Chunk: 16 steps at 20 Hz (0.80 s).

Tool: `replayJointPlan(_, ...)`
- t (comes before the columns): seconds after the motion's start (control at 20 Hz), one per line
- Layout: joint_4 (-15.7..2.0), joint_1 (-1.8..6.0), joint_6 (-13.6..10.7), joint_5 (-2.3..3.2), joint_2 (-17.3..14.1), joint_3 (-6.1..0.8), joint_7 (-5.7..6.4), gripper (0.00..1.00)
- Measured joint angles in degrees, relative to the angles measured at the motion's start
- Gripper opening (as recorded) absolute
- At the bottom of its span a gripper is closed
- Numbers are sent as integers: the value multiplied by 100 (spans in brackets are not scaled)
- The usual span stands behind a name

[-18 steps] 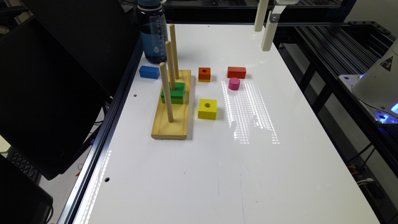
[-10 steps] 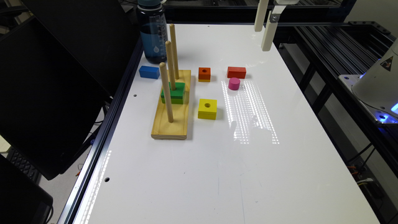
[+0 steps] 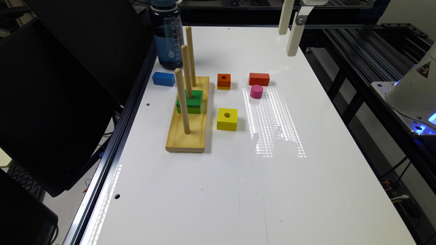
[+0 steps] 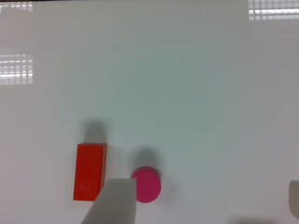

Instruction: Pick up yellow block.

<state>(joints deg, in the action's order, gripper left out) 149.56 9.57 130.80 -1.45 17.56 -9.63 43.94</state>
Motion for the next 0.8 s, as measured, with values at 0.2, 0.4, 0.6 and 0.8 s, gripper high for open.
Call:
replayJointPlan(0.2, -78, -1, 2, 0, -21, -34, 12, 100)
replayJointPlan(0.4, -225, 1, 47, 0, -171, -34, 14, 100)
replayJointPlan(0.6, -407, 1, 100, 0, -401, -41, 23, 100)
replayJointPlan(0.8, -593, -1, 106, 0, -585, -77, 63, 100)
